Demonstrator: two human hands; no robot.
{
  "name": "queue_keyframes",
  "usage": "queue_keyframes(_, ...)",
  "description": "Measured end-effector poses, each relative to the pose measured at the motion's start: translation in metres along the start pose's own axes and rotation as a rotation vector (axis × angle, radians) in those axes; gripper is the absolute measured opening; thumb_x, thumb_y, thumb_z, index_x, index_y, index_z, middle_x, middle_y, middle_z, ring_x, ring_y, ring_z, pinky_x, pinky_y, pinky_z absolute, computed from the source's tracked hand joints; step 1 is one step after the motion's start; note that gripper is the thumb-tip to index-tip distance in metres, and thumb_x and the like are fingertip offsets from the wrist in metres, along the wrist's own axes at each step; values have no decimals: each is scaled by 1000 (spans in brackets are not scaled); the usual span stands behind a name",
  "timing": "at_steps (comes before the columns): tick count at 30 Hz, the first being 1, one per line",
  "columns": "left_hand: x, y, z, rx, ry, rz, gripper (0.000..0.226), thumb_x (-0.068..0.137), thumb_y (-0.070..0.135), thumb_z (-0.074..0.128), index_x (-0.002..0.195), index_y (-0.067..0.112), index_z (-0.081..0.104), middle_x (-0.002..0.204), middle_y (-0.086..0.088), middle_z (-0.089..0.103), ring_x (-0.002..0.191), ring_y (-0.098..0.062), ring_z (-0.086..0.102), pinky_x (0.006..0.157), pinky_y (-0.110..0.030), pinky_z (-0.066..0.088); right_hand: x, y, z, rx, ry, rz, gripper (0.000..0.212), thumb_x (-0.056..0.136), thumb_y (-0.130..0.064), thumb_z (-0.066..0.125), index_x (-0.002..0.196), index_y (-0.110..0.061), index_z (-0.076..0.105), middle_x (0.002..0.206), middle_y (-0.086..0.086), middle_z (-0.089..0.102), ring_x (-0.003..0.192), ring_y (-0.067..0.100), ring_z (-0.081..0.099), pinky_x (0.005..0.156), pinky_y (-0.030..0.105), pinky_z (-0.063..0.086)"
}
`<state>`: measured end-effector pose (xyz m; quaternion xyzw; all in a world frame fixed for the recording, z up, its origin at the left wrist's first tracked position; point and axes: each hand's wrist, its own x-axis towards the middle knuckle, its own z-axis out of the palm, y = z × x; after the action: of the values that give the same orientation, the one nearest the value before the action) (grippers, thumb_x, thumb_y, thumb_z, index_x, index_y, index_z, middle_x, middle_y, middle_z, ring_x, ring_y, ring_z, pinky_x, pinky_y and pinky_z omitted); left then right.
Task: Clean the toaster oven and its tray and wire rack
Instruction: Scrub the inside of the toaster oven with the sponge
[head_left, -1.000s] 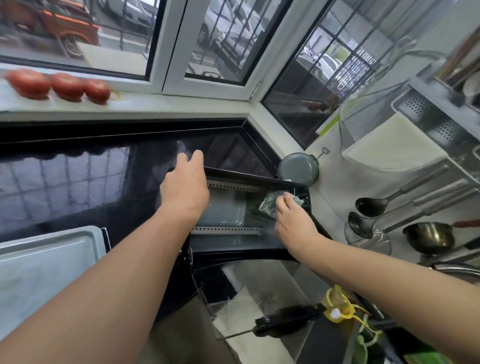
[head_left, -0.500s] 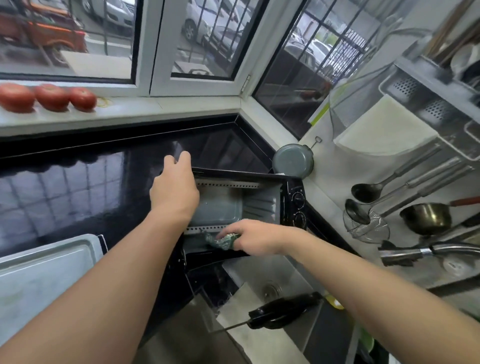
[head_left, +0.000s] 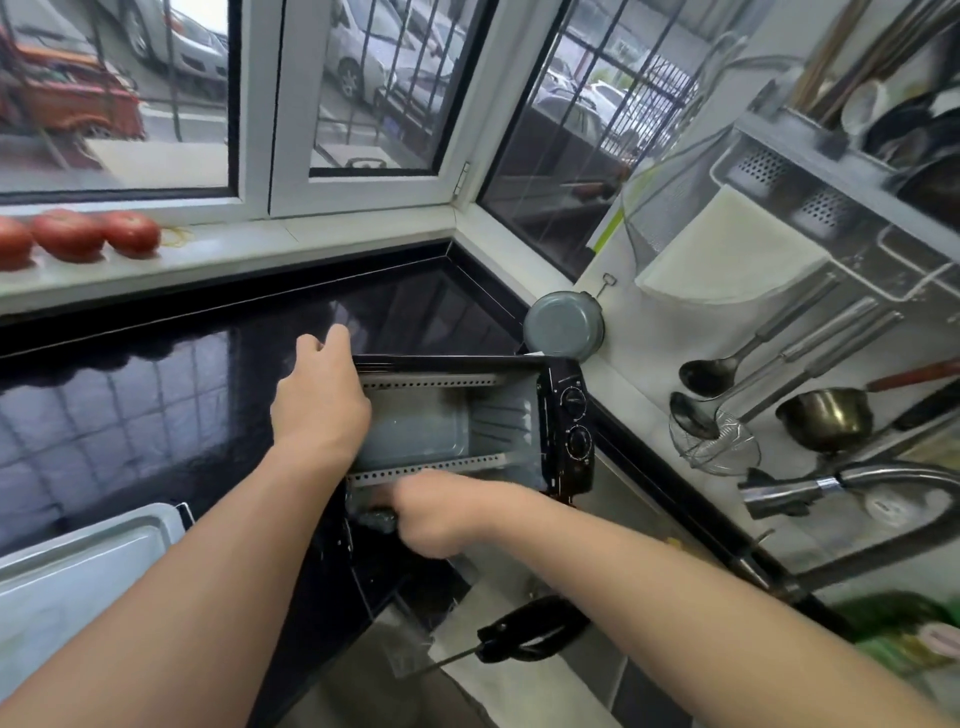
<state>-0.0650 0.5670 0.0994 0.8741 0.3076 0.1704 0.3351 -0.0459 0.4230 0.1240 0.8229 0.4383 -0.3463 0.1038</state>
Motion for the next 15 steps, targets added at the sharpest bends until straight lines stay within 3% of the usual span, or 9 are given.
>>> queue_keyframes(3, -2, 1, 0, -5, -2, 3, 37, 88, -3, 60, 114, 15, 42, 107, -9, 39, 78, -41, 50, 67, -47, 42, -26, 35, -7, -348, -40, 278, 23, 91, -6, 51, 110, -7, 63, 109, 15, 65, 96, 34, 61, 73, 34, 46)
queue_keyframes(5, -4, 1, 0, -5, 1, 7, 36, 87, -3, 59, 111, 16, 41, 106, -8, 39, 77, -41, 51, 66, -47, 42, -34, 45, -12, -378, -80, 386, 14, 90, -4, 50, 98, -9, 61, 93, 10, 60, 87, 31, 55, 72, 34, 45)
queue_keyframes(6, -4, 1, 1, -6, 4, 9, 35, 87, -3, 59, 110, 16, 40, 105, -8, 39, 76, -41, 51, 66, -47, 43, -31, 38, -13, -298, -57, 349, 13, 91, -4, 49, 97, -8, 60, 90, 9, 60, 87, 31, 57, 72, 34, 47)
queue_keyframes(8, -3, -1, 2, -3, 12, 16, 35, 87, -3, 58, 111, 16, 41, 106, -8, 39, 76, -40, 49, 67, -47, 42, -16, 6, -5, -50, 10, 154, 19, 95, -11, 48, 108, -8, 61, 106, 12, 67, 96, 33, 61, 76, 30, 50)
queue_keyframes(11, -1, -2, 2, 4, 9, 28, 36, 86, -4, 58, 111, 16, 41, 106, -8, 38, 76, -39, 49, 67, -47, 41, -4, -32, 11, 109, 107, -72, 12, 94, -24, 49, 100, -16, 55, 112, 17, 66, 91, 33, 57, 67, 30, 39)
queue_keyframes(15, -1, -1, 1, -8, -2, 21, 36, 86, -4, 58, 107, 18, 38, 106, -8, 37, 76, -40, 50, 67, -47, 42, -32, 16, 14, 53, 80, 257, 62, 88, -67, 40, 115, -15, 61, 127, 15, 63, 108, 34, 60, 79, 38, 44)
